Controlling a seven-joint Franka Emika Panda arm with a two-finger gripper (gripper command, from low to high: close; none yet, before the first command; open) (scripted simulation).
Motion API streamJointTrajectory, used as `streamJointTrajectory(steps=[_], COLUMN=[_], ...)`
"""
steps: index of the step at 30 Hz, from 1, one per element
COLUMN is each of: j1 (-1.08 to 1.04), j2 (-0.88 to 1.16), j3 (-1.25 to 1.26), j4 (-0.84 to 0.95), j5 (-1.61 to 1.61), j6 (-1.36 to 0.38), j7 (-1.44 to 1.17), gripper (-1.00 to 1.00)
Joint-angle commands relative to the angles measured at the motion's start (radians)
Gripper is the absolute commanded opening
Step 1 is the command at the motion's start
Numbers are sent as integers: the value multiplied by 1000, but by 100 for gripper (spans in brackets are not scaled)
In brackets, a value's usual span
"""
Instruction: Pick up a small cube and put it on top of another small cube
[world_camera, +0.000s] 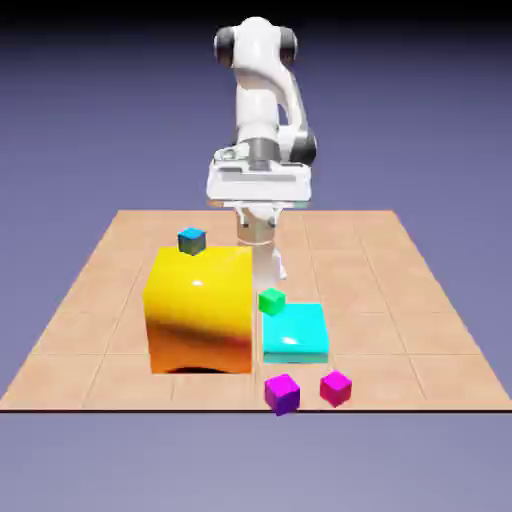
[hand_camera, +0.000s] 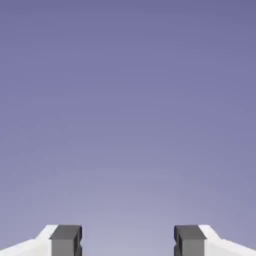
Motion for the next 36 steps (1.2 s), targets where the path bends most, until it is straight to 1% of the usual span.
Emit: streamJointTrajectory(steps=[1,33,34,36], j1=[-1,-33,-33,-31], j2=[36,1195,1195,1248], j3=[13,427,427,401], j4=[30,983,983,945], j5=[-12,-394,-394,-429], j6=[-33,-1070,-1070,-983], j7=[0,16,16,38], gripper=[0,0,0,0])
